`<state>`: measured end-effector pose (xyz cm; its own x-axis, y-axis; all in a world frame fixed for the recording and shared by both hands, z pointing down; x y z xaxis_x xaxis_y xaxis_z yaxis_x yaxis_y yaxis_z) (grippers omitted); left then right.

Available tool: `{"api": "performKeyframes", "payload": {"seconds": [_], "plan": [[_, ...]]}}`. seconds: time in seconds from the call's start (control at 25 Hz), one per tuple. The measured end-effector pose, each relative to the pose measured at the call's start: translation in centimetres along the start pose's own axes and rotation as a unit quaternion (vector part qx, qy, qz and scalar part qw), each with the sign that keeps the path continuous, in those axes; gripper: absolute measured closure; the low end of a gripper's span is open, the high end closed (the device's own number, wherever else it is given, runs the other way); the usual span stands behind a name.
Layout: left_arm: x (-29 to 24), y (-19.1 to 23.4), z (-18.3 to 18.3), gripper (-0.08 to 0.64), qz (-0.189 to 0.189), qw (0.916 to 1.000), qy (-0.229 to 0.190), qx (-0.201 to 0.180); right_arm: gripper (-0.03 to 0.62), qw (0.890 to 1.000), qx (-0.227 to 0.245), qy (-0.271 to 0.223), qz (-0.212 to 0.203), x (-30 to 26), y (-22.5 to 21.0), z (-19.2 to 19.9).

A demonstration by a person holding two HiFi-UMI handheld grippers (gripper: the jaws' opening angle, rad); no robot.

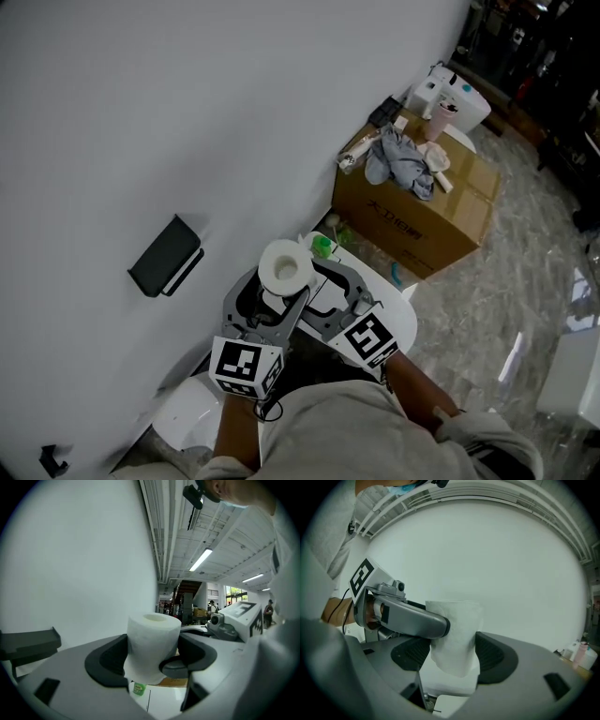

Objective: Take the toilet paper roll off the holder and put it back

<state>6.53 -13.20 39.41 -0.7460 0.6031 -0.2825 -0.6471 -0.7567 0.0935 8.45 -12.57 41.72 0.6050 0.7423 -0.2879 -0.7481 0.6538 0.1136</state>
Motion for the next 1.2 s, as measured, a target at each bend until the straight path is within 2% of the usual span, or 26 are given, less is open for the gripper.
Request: {"api": "performKeyframes", "payload": {"seconds": [0.32,0.6,0.76,0.92,1.2], "plan": [[-2.6,-3.7,0.2,0.215,0.04,0.9991,0.014,-0.008,0.302,0.999,-0.024,0.009,0.035,3.4,-2.1,1.9],[-2.3,-4.0,0.3,0.215,0.028,0.9995,0.015,-0.007,0.302,0.999,-0.023,0.011,0.023,3.8,-1.8,1.9],[-1.0,-3.1,0.4,0.215,-0.003,0.9999,0.011,-0.002,0.302,1.0,-0.013,-0.003,-0.006,2.8,-0.7,1.4],[1.3,-1.5,0.8,0.215,-0.05,0.9987,0.007,0.008,0.302,0.999,0.002,-0.003,-0.052,1.4,1.4,0.5],[6.5,1.9,2.2,0.215,-0.147,0.9885,-0.004,0.036,0.302,0.988,0.031,-0.025,-0.147,-2.2,6.4,-0.9]]}}
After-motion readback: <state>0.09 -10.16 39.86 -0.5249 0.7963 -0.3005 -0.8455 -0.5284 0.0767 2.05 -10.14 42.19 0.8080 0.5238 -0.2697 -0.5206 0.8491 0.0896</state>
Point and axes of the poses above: the fingertips, and each gripper's own axes: x backward along the fingers, y to its left, z out of its underside, the point moved 1 cm from there along x, backward along the fingers, and after that the axes turned 7 degrees about y, right-handed, at the moved point
